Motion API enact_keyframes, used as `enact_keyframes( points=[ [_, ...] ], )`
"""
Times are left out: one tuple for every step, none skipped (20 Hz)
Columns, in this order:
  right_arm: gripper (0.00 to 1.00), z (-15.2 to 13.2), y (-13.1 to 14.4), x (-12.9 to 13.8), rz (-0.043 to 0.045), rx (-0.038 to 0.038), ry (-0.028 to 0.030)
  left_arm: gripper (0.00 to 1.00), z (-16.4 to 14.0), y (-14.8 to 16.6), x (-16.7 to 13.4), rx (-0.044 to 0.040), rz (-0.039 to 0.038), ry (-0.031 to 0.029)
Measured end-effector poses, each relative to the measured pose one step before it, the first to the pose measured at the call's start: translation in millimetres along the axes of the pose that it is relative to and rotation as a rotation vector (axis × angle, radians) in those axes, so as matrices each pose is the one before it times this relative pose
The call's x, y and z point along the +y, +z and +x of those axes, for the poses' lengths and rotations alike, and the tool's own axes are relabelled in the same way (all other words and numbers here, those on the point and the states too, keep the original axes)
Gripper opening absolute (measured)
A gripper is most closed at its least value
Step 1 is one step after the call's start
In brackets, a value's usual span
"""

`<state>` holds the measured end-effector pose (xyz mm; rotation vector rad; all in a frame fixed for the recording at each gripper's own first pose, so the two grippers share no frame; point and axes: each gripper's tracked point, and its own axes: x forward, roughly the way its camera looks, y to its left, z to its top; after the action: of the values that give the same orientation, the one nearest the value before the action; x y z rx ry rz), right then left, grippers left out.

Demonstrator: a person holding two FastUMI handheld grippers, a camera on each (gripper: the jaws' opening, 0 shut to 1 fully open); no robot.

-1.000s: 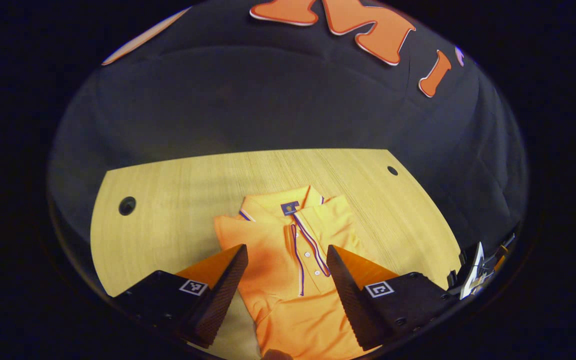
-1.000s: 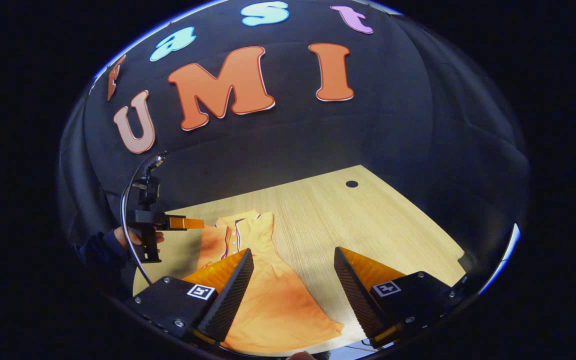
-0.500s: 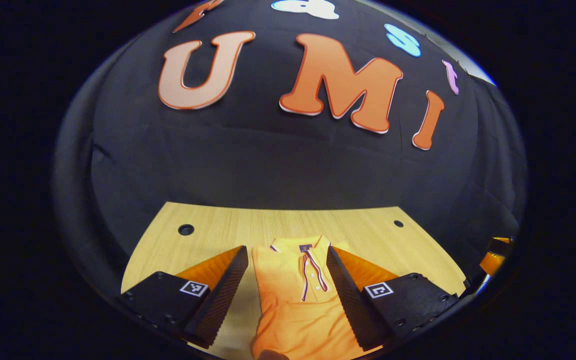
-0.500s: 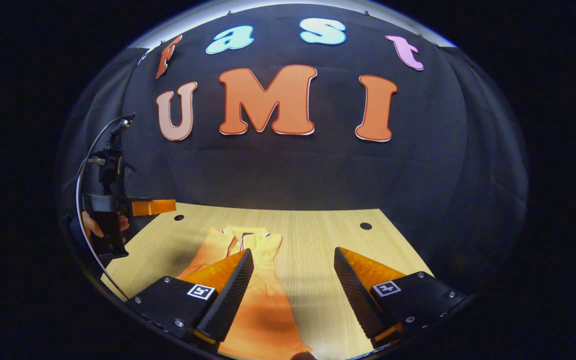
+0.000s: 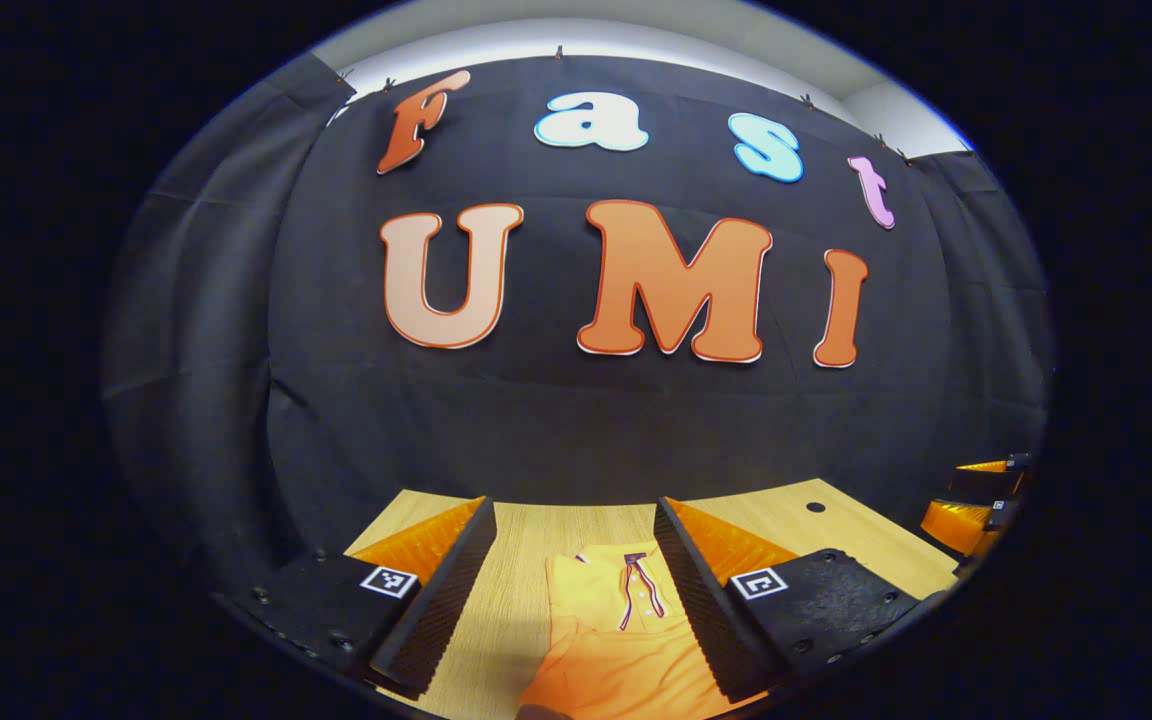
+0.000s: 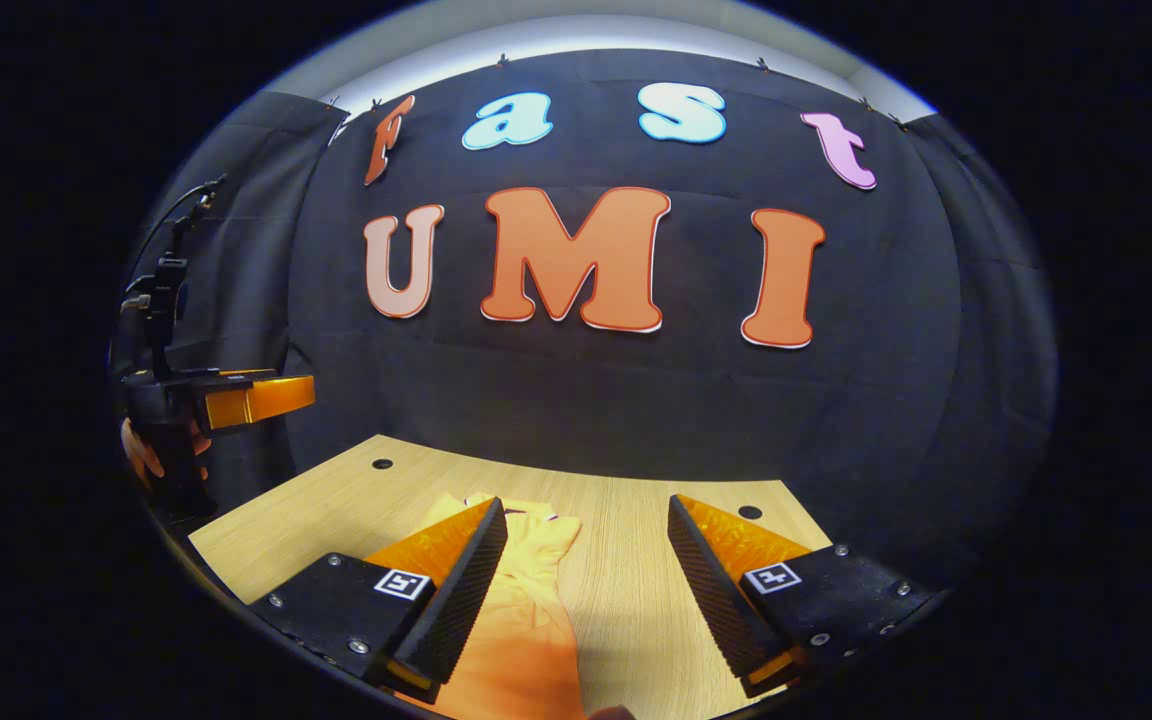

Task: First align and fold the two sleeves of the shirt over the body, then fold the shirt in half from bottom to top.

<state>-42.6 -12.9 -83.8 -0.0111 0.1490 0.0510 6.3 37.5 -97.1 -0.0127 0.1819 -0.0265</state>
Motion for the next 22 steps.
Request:
enact_keyframes(
  points=[
    [0.98,-1.53,0.26,0.38,-0.00323,-0.00648,0.00462,0.98,-9.45,4.07,0.09,-0.02244,0.00361,0.01218],
    [0.99,-5.74,2.06,-1.53,0.00091,-0.00939,-0.00102,0.98,-9.72,5.42,-0.72,-0.02537,0.00452,0.01491],
    [0.99,-2.79,2.87,0.17,0.00484,-0.01208,0.00114,0.98,-9.5,3.89,-2.79,-0.02203,-0.00269,0.00621],
    [0.99,-2.8,1.76,0.8,0.00411,-0.01654,0.00292,0.97,-9.04,2.73,-1.2,-0.02497,0.00161,0.01225],
    [0.99,-3.59,4.95,0.16,0.00089,-0.02314,0.00187,0.98,-9.4,4.23,-0.85,-0.02272,-0.00032,0.01064],
    [0.99,-1.35,3.35,-0.62,-0.00265,-0.02466,-0.00142,0.98,-8.8,3.95,-3.79,-0.02435,0.00834,0.00688],
    [0.98,-2.74,3.78,-0.4,-0.00413,-0.02182,-0.00524,0.98,-6.51,4.38,-2.42,-0.02476,0.01066,0.00376],
    [0.98,-2.63,1.0,2.79,-0.00325,-0.02557,0.00641,0.97,-7.09,-0.32,-7.63,-0.01917,0.01314,-0.01606],
    [0.98,-2.88,-0.79,0.58,-0.00497,-0.00945,0.00288,0.98,-7.16,1.2,-1.83,-0.01076,0.00996,0.00265],
    [0.98,-3.54,-4.64,1.73,-0.0008,0.00415,0.00921,0.97,-4.19,-3.9,-2.52,0.00901,0.00624,-0.00158],
    [0.97,-3.24,-7.06,0.98,-0.00568,0.01155,0.00656,0.97,-4.15,-3.78,-2.02,0.01468,0.00021,0.00511],
    [0.98,-3.66,-6.26,0.22,-0.00493,0.00686,0.00615,0.97,-2.32,-4.58,-1.76,0.00925,-0.00459,0.00308],
    [0.98,-3.89,-5.45,0.73,-0.00209,0.01192,0.00388,0.97,-4.63,-3.6,-1.57,0.00752,-0.00264,-0.00386],
    [0.98,-3.11,-7.13,2.19,0.00573,0.01757,0.01044,0.98,-4.18,-5.26,-2.02,0.01381,0.00315,-0.00246],
    [0.98,-3.65,-11.22,1.32,0.00652,0.03169,0.01383,0.97,-5.99,-12.26,0.66,0.04237,0.01187,0.00213],
    [0.98,-3.58,-12.24,1.86,0.00625,0.02764,0.01147,0.97,-7.25,-13.24,0.6,0.03481,0.00951,0.0037],
    [0.98,-2.48,-13.51,2.53,0.00591,0.03442,0.01835,0.98,-4.6,-14.36,-0.85,0.042,0.00841,0.00059],
    [0.98,-3.16,-13.43,3.4,0.00783,0.03824,0.02116,0.97,-3.67,-13.59,-1.36,0.04058,0.00952,0.00134],
    [0.98,0.35,-13.02,3.03,0.00771,0.03718,0.01824,0.98,-2.9,-14.18,-0.31,0.03953,0.00825,0.0028],
    [0.98,-3.96,-12.45,0.61,0.00866,0.034,0.00907,0.98,-3.25,-12.73,2.8,0.04462,0.00951,0.01438],
    [0.98,-2.61,-7.52,0.09,0.00484,0.01527,0.00554,0.97,-5.48,-5.57,4.96,0.00879,-0.00302,0.0142],
    [0.98,-0.16,-6.15,0.36,-0.00172,0.0091,0.00422,0.97,0.4,-6.58,-3.21,0.01235,-0.00878,-0.01532]
  ],
)
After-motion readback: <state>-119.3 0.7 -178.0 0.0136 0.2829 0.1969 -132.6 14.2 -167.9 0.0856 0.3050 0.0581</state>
